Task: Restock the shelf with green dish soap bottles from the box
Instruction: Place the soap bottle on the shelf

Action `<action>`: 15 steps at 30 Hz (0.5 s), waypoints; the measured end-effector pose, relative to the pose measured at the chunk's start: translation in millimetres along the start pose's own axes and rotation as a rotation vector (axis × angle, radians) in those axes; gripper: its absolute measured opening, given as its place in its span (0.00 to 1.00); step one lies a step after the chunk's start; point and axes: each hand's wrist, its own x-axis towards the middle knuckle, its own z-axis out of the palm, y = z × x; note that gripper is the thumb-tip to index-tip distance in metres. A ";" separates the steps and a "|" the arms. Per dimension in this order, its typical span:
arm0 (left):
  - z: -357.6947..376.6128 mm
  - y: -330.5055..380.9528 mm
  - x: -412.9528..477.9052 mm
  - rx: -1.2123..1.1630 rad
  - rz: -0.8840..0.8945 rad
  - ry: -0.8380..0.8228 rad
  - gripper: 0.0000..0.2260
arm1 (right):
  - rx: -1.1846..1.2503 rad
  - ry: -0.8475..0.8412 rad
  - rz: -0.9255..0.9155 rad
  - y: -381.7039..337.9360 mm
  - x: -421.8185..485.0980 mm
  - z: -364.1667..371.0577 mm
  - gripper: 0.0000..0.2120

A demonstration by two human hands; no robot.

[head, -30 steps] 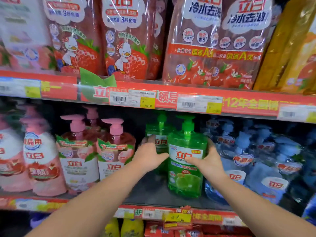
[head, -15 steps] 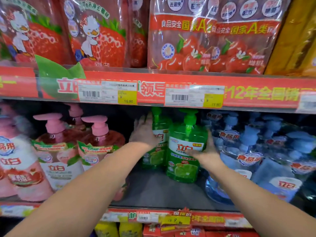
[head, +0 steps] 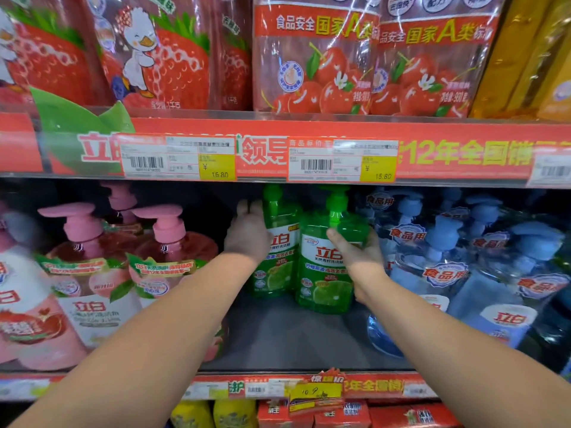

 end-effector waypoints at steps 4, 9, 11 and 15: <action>-1.9 4.2 3.6 0.034 -0.006 0.015 0.21 | -0.006 0.011 -0.018 -0.8 9.0 -3.8 0.39; -9.6 2.8 11.2 0.124 -0.003 -0.018 0.20 | -0.062 0.011 -0.002 -7.1 13.7 2.2 0.45; -13.3 3.4 13.2 0.105 -0.012 -0.046 0.20 | -0.069 0.009 0.004 -9.0 13.7 5.6 0.45; -11.7 0.7 15.5 -0.043 -0.053 -0.057 0.19 | 0.003 0.007 0.016 -8.7 17.4 9.7 0.45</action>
